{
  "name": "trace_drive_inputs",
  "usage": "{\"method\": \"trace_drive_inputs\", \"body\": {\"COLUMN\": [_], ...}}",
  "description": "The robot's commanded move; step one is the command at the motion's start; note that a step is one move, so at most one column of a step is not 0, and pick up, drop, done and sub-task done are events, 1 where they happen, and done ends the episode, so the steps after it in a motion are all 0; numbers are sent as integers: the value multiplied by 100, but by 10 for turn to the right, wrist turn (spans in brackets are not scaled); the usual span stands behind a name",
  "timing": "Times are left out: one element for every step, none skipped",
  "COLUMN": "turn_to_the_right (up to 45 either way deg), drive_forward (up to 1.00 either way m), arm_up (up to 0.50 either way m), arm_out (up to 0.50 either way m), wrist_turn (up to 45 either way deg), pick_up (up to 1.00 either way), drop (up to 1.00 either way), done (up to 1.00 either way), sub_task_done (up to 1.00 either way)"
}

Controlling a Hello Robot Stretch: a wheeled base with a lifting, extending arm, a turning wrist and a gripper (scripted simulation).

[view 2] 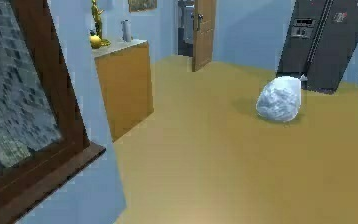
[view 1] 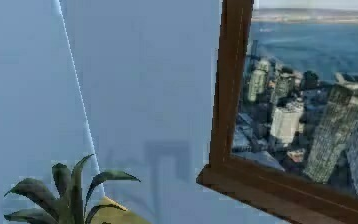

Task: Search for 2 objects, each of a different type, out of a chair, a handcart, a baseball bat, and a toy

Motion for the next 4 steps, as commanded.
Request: {"method": "trace_drive_inputs", "body": {"turn_to_the_right": [-450,-450,-450,-420], "drive_forward": [0,0,0,0], "arm_up": [0,0,0,0], "arm_out": [0,0,0,0], "wrist_turn": [0,0,0,0], "pick_up": [0,0,0,0], "drop": [0,0,0,0], "done": [0,0,0,0], "sub_task_done": [0,0,0,0]}}
